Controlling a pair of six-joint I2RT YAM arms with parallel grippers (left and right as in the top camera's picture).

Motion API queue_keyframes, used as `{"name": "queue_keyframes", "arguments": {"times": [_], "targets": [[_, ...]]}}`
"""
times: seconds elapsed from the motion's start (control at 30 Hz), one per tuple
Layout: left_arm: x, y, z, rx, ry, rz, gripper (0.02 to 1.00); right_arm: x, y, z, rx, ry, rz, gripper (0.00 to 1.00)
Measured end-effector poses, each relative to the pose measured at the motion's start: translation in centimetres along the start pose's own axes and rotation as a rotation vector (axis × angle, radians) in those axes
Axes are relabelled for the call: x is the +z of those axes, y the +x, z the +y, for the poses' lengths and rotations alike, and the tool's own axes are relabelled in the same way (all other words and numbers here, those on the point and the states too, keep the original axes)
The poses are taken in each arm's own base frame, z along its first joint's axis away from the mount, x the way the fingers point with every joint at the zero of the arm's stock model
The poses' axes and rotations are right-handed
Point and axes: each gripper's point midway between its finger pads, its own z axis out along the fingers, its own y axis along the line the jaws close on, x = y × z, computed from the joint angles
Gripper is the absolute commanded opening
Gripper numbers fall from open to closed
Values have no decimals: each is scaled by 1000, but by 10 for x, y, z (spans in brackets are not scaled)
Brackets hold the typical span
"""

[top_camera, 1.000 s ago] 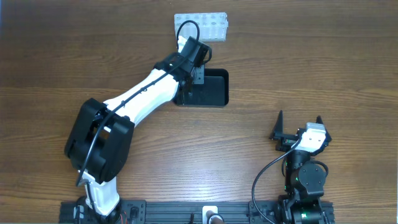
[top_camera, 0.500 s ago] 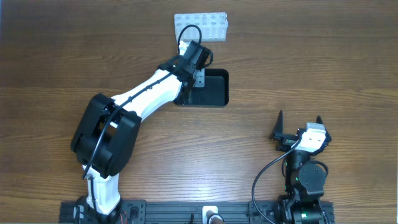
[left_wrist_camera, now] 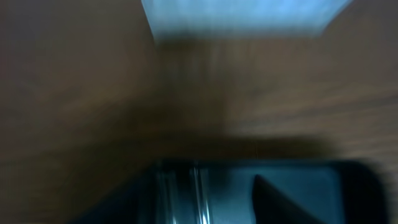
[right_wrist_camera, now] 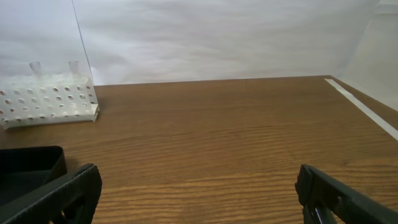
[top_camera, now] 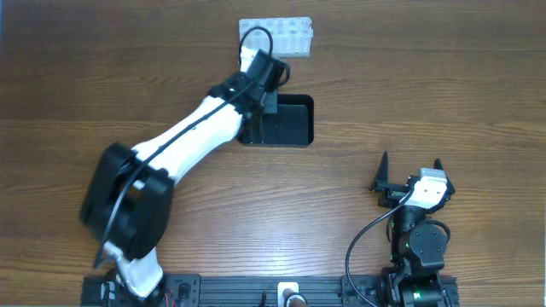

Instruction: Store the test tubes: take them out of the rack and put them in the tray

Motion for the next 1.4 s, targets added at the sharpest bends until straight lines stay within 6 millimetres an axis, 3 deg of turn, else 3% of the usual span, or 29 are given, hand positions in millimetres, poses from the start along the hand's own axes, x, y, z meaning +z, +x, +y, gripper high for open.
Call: {"name": "queue_keyframes", "arguments": {"times": [0.13, 0.23, 0.4, 0.63, 0.8, 0.9, 1.1, 1.4], "targets": [[-68, -60, 9, 9, 24, -209, 809, 0, 0, 0, 0, 0, 0, 993], [-122, -91, 29, -15, 38, -343, 893, 0, 0, 0, -1, 0, 0, 993], [-181, -107, 87, -97, 17, -493, 998, 0, 0, 0, 0, 0, 0, 991], [-212, -69, 164, -198, -8, -584, 1000, 0, 0, 0, 0, 0, 0, 991], [-226, -29, 193, -237, -1, -632, 998, 0, 0, 0, -1, 0, 0, 991], [-230, -6, 202, -250, 1, -669, 1000, 0, 0, 0, -1, 0, 0, 991], [-237, 23, 208, -263, 36, -841, 1000, 0, 0, 0, -1, 0, 0, 991], [-224, 67, 212, -246, 81, -981, 998, 0, 0, 0, -1, 0, 0, 993]]}}
